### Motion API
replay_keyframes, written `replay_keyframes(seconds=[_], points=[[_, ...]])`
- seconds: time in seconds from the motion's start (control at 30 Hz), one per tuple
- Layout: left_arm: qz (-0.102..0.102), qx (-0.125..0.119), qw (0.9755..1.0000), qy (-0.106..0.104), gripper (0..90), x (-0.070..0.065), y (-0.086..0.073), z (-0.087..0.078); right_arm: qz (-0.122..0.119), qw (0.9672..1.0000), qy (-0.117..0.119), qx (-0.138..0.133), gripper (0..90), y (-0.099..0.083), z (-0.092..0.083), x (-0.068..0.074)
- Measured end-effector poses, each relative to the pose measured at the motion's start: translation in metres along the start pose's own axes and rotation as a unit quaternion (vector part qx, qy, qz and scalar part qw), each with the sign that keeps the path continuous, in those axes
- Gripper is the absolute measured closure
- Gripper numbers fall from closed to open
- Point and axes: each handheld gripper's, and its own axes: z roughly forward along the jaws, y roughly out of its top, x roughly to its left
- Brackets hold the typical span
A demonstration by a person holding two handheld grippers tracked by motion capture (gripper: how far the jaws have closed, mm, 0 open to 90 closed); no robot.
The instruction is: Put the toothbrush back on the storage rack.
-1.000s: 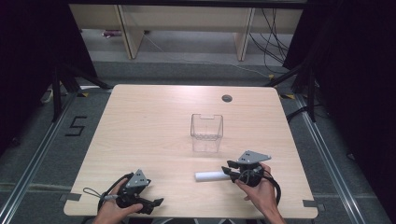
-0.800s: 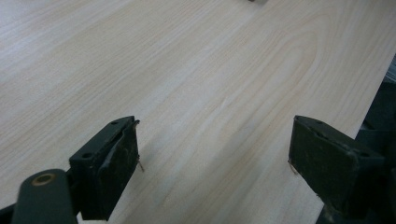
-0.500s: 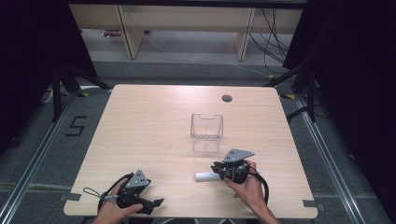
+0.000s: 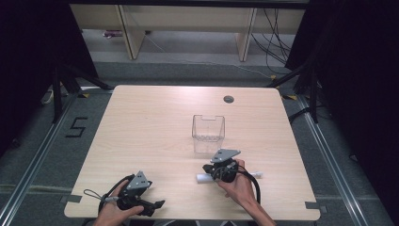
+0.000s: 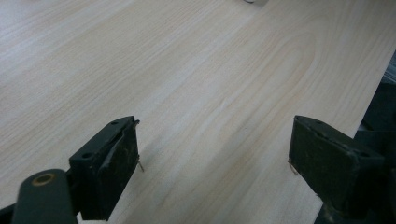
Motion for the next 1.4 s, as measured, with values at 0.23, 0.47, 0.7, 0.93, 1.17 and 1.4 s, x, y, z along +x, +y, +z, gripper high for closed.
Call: replay_keyframes(seconds=[0.23,0.47,0.7,0.93,1.17,1.4], points=[[0.001,-0.001,1.0,-0.001,15.2,0.0,0.0,0.0,-0.014,0.9999,0.003,0.003,87.5,0.003,0.013,0.002],[0.004,-0.001,1.0,0.003,15.2,0.001,0.0,0.0,-0.006,0.9999,0.002,0.015,87.4,0.004,0.017,0.003],[0.002,-0.003,1.0,0.004,15.2,0.0,0.0,-0.001,-0.002,0.9995,0.012,0.029,86.9,0.004,0.016,0.007],[0.0,-0.004,1.0,-0.001,15.3,0.0,0.0,-0.002,-0.019,0.9988,0.02,0.042,86.3,0.002,0.018,0.013],[0.001,-0.004,1.0,-0.002,15.2,0.0,0.0,-0.002,-0.022,0.9983,0.03,0.046,86.1,-0.003,0.013,0.018],[0.001,-0.005,1.0,0.0,15.3,0.0,0.0,-0.002,-0.038,0.9964,0.041,0.063,85.5,-0.009,0.004,0.026]])
